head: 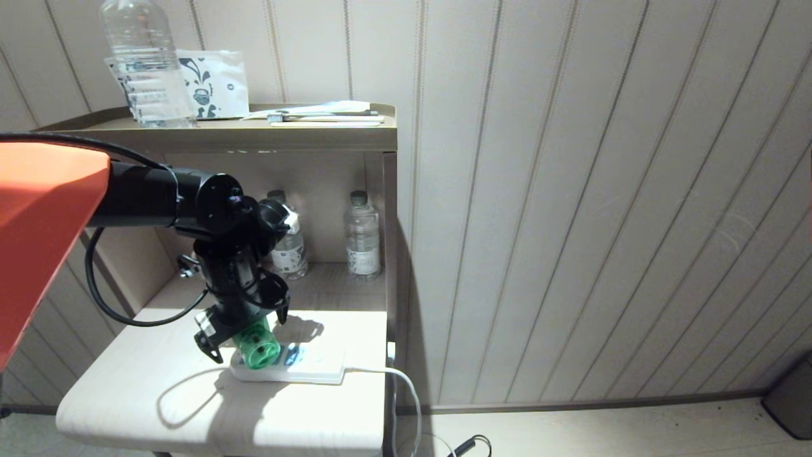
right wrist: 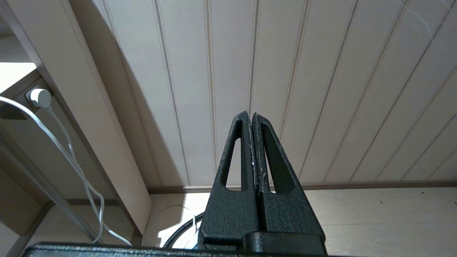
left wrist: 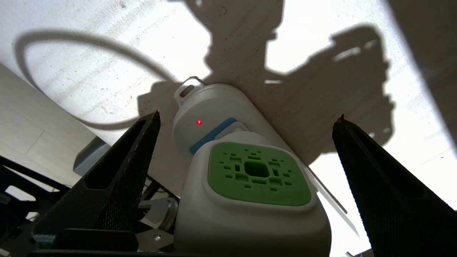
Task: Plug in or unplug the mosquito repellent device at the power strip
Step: Insert the plug into the socket, then hold the socket with your right hand and unplug it with your left hand
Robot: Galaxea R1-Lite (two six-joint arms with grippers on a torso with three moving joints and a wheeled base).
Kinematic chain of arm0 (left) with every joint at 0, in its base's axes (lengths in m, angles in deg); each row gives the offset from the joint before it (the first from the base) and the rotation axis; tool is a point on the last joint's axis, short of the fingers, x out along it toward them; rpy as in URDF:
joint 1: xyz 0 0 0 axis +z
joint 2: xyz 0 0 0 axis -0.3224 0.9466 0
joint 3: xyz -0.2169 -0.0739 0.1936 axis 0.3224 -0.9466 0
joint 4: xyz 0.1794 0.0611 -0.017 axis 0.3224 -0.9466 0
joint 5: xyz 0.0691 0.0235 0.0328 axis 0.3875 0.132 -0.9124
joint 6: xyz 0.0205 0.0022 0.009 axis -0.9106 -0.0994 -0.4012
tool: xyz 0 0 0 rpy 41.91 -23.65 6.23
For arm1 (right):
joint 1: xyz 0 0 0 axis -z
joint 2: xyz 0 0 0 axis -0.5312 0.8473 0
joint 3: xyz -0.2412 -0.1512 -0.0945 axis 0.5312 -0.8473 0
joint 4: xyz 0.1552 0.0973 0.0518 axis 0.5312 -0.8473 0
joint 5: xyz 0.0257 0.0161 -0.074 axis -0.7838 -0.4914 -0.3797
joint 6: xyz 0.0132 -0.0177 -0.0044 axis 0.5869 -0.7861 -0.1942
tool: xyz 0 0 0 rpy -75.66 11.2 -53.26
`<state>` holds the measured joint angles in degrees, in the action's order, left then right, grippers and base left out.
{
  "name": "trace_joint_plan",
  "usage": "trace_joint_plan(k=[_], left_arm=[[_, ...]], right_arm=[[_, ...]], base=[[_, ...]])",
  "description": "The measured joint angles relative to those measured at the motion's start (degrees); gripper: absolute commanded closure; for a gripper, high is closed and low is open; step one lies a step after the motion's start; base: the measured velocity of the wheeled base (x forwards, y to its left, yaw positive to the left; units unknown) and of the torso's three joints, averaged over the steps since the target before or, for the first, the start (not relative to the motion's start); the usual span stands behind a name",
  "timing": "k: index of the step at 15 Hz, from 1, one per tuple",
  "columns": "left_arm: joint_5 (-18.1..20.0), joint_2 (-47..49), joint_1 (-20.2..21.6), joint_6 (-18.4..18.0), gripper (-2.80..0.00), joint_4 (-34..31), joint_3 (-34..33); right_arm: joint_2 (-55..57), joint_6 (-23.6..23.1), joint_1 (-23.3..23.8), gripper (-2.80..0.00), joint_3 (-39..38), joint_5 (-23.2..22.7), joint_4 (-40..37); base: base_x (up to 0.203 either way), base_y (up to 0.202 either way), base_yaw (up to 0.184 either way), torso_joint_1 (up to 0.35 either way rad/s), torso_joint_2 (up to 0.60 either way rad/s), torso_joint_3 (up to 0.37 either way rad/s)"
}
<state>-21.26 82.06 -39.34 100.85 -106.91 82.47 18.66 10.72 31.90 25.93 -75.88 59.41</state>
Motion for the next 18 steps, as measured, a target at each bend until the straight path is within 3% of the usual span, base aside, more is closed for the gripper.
trace_joint_plan(k=[8,12,18], left_arm=[[0.0,-1.9,-0.6,-0.5,-2.8,-0.4,0.6],[-7.1,-6.7,-1.3,-2.8,-2.8,-0.5,1.0],[-7.8,-15.6,-3.9,-5.2,-2.8,0.3,-0.7]], right_arm=[[0.0,0.0,0.0,0.0,0.0,0.0,0.0],[0.0,0.0,0.0,0.0,0.0,0.0,0.0],[0.0,0.0,0.0,0.0,0.0,0.0,0.0]], base=[[0.0,0.0,0.0,0.0,0.0,0.0],[0.0,0.0,0.0,0.0,0.0,0.0],[0.0,0.0,0.0,0.0,0.0,0.0]])
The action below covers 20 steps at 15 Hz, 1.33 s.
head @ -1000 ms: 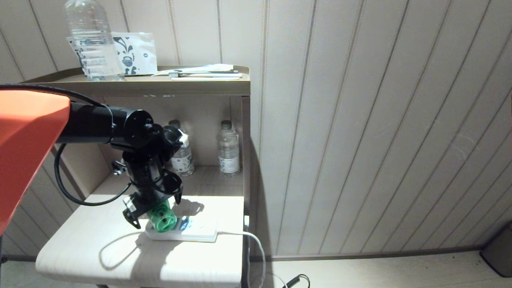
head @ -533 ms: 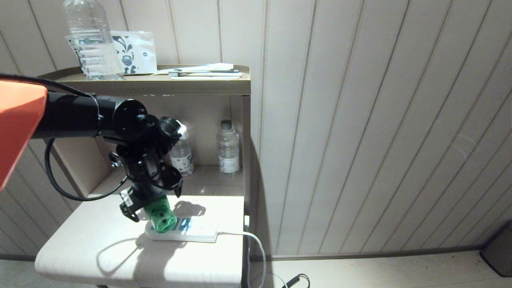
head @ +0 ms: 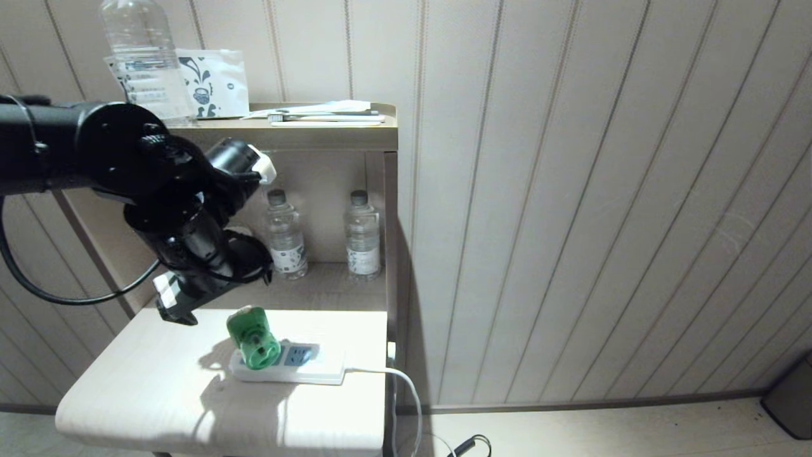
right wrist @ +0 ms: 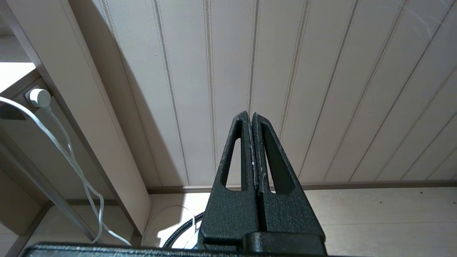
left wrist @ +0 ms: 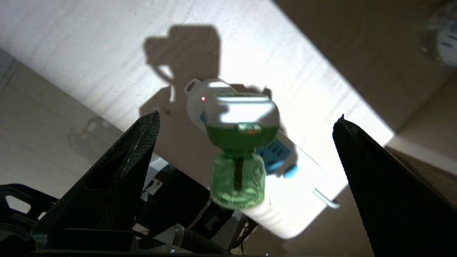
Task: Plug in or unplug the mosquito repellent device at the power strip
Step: Hold the socket with your right hand and unplug it with your left hand
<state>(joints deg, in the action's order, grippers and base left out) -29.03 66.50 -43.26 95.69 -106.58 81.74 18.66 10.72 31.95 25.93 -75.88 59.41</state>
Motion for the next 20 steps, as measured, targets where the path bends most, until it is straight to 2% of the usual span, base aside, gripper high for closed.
trace_joint_plan(k=[4,6,7,10,12,13,15,17,20], left_arm=[[0.0,-8.5,-2.9,-1.9,-2.8,0.8,-1.7],[-0.1,-14.3,-4.2,-4.4,-2.8,0.9,-4.9],[-0.5,-17.8,-4.7,-6.1,0.0,1.2,-6.8],[-4.3,-28.4,-4.8,-11.7,0.0,2.0,-12.8],[-7.3,-35.5,-2.4,-17.8,0.0,2.5,-17.5],[-7.8,-39.5,0.0,-22.0,0.0,4.0,-20.0],[-4.7,-47.7,4.9,-30.3,0.0,9.8,-26.2],[-0.4,-55.7,9.8,-37.7,0.0,17.1,-35.4],[6.8,-65.5,17.2,-45.1,0.0,29.5,-51.6]], right_arm=[[0.0,0.0,0.0,0.0,0.0,0.0,0.0],[0.0,0.0,0.0,0.0,0.0,0.0,0.0],[0.0,0.0,0.0,0.0,0.0,0.0,0.0],[0.0,0.0,0.0,0.0,0.0,0.0,0.0],[0.0,0.0,0.0,0.0,0.0,0.0,0.0],[0.0,0.0,0.0,0.0,0.0,0.0,0.0],[0.0,0.0,0.0,0.0,0.0,0.0,0.0],[0.0,0.0,0.0,0.0,0.0,0.0,0.0],[0.0,0.0,0.0,0.0,0.0,0.0,0.0]], base=[[0.0,0.0,0.0,0.0,0.0,0.0],[0.0,0.0,0.0,0.0,0.0,0.0],[0.0,0.0,0.0,0.0,0.0,0.0],[0.0,0.0,0.0,0.0,0.0,0.0],[0.0,0.0,0.0,0.0,0.0,0.0],[0.0,0.0,0.0,0.0,0.0,0.0],[0.0,0.0,0.0,0.0,0.0,0.0],[0.0,0.0,0.0,0.0,0.0,0.0],[0.0,0.0,0.0,0.0,0.0,0.0]])
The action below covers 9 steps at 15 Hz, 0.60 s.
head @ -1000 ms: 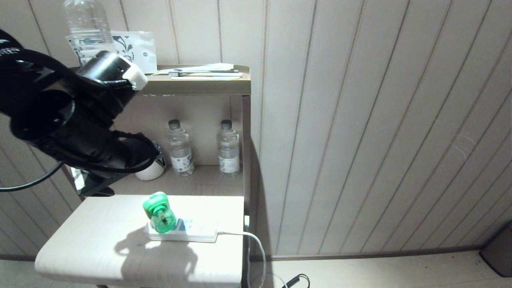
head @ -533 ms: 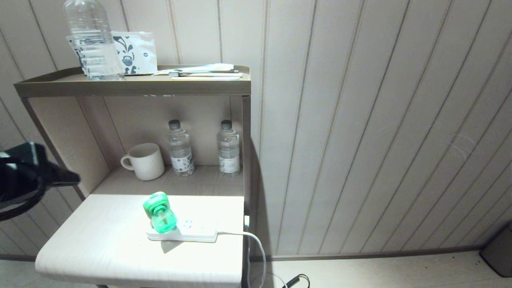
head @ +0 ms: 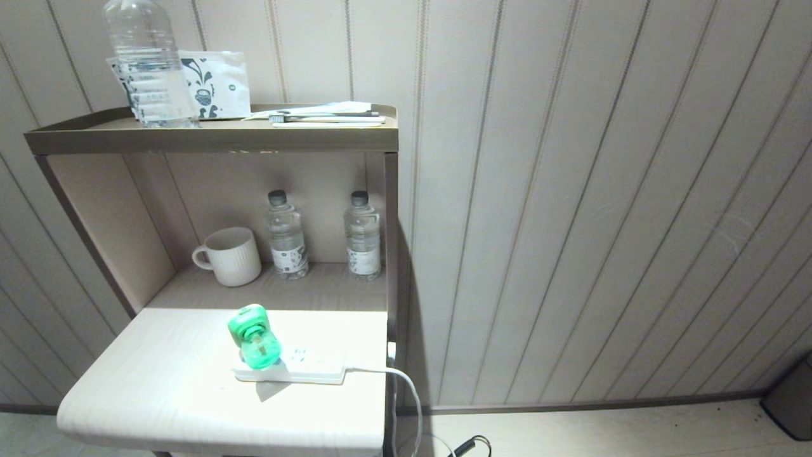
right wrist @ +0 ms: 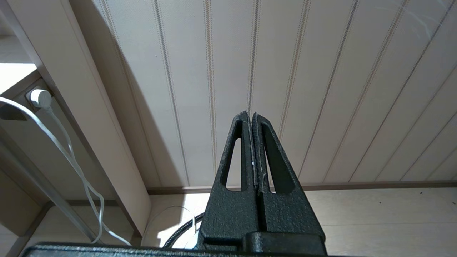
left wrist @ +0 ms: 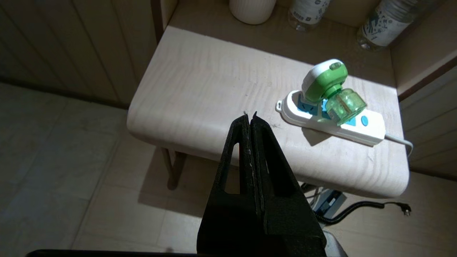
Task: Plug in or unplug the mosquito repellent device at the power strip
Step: Hold the socket with your right hand and unplug it with your left hand
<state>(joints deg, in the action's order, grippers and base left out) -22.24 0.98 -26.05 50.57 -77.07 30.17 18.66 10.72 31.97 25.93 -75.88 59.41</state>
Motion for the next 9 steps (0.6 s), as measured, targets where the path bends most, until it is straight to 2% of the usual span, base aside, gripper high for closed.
trace_joint_plan(k=[2,4,6,9], left_arm=[[6.1,-5.7,4.8,-4.2,0.0,9.2,-10.9],[11.1,-11.8,7.2,-6.6,0.0,16.8,-18.2],[13.3,-17.9,7.7,-7.6,0.0,19.2,-22.6],[13.0,-26.6,7.6,-10.3,0.0,17.0,-27.8]], right_arm=[[0.0,0.0,-0.1,0.0,0.0,0.0,0.0],[0.0,0.0,-0.1,0.0,0.0,0.0,0.0],[0.0,0.0,-0.1,0.0,0.0,0.0,0.0],[0.0,0.0,0.0,0.0,0.0,0.0,0.0]], base=[[0.0,0.0,0.0,0.0,0.0,0.0],[0.0,0.0,0.0,0.0,0.0,0.0],[0.0,0.0,0.0,0.0,0.0,0.0],[0.0,0.0,0.0,0.0,0.0,0.0]])
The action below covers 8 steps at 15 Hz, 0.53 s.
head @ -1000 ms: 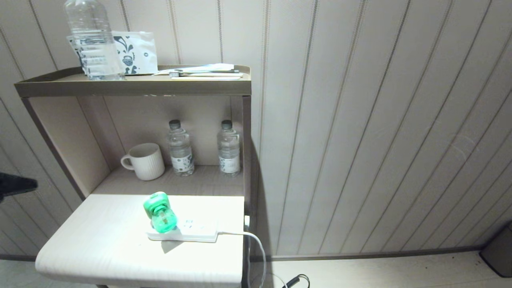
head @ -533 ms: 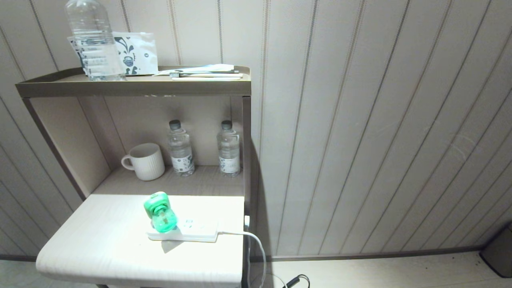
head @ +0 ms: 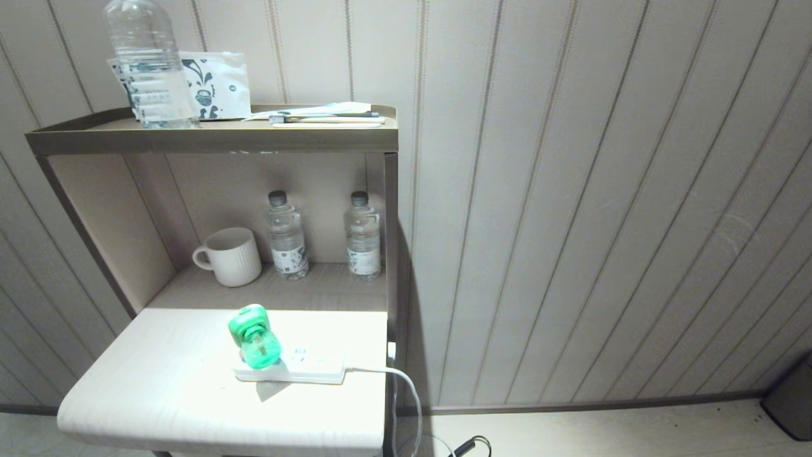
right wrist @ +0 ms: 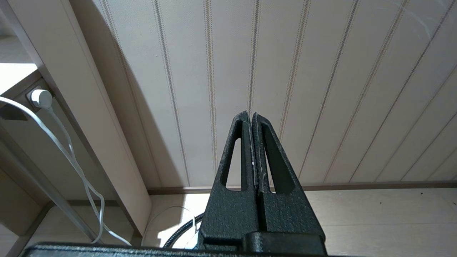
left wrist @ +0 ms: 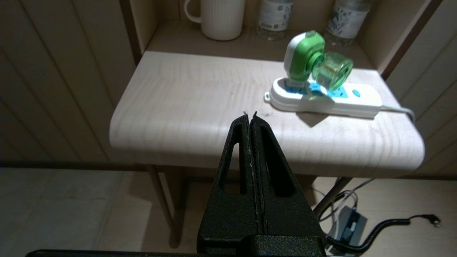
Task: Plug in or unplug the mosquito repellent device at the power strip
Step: Hold the socket with your right hand and unplug it with your left hand
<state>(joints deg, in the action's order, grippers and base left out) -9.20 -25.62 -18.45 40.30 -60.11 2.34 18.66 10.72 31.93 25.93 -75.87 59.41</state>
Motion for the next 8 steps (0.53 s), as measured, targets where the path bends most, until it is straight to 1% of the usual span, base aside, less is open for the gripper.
trace_joint_plan(k=[2,3,4,5,7,8], left_arm=[[-2.9,-5.9,-0.2,-2.7,0.0,-1.7,-3.4],[-4.7,-8.8,-0.3,-4.6,0.0,-1.0,-5.6],[-6.1,-10.8,-0.3,-6.5,0.0,1.3,-8.1],[-6.9,-12.1,-0.3,-7.5,0.0,4.7,-10.0],[-6.0,-13.6,-0.3,-8.0,0.0,11.5,-12.9],[-4.2,-14.1,-0.3,-8.1,0.0,14.7,-13.5]], right_arm=[[0.0,0.0,0.0,0.0,0.0,0.0,0.0],[0.0,0.0,0.1,0.0,0.0,0.0,0.0],[0.0,0.0,0.0,0.0,0.0,0.0,0.0],[0.0,0.0,0.0,0.0,0.0,0.0,0.0],[0.0,0.0,0.0,0.0,0.0,0.0,0.0],[0.0,0.0,0.0,0.0,0.0,0.0,0.0]], base=[[0.0,0.0,0.0,0.0,0.0,0.0],[0.0,0.0,0.0,0.0,0.0,0.0],[0.0,0.0,0.0,0.0,0.0,0.0],[0.0,0.0,0.0,0.0,0.0,0.0],[0.0,0.0,0.0,0.0,0.0,0.0],[0.0,0.0,0.0,0.0,0.0,0.0]])
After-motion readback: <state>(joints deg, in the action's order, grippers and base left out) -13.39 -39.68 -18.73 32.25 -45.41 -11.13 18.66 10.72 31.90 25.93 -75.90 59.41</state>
